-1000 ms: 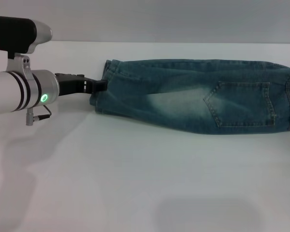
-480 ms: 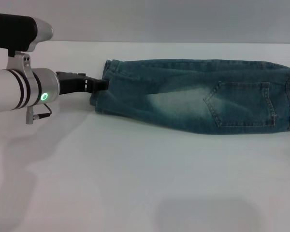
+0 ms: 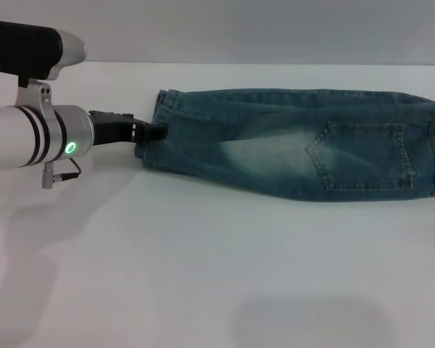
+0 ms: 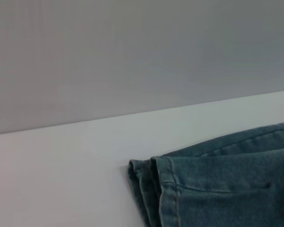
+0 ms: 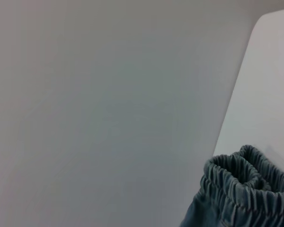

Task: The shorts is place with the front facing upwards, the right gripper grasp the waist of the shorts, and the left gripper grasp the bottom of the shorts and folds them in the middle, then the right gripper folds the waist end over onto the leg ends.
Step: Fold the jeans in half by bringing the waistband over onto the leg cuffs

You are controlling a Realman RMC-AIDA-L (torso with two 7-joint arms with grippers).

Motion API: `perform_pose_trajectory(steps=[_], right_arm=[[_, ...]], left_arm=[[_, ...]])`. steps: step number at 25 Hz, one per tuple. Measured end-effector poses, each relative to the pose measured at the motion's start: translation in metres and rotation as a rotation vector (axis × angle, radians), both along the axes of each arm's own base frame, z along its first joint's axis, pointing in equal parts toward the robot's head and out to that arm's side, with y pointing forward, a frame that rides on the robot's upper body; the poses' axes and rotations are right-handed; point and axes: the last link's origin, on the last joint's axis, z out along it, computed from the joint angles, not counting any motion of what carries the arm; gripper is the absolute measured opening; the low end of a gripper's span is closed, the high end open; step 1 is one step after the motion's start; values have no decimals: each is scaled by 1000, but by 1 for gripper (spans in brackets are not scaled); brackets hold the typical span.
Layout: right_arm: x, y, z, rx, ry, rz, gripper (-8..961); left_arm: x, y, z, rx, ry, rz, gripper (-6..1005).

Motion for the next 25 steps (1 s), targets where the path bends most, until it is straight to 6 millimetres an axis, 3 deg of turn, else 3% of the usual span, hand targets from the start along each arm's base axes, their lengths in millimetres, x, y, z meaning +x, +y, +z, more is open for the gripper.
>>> perform_pose_trajectory(steps=[9,18,21,25], right_arm=[[-7,2,3,14,-2,45,674],[-15,-5,20,84,-6,124,675],[-17,-10,24,114,4,140,675],[-19,-11,27,127,15,155,675]], left_arm=[[10,-1,-5,-29,5,-30,715],[76,-30,-46,-222,-162,-231,713],[71,-30,-66,-292,-160,-222,713],[61,-24,-73,-306,-158,-196,712]])
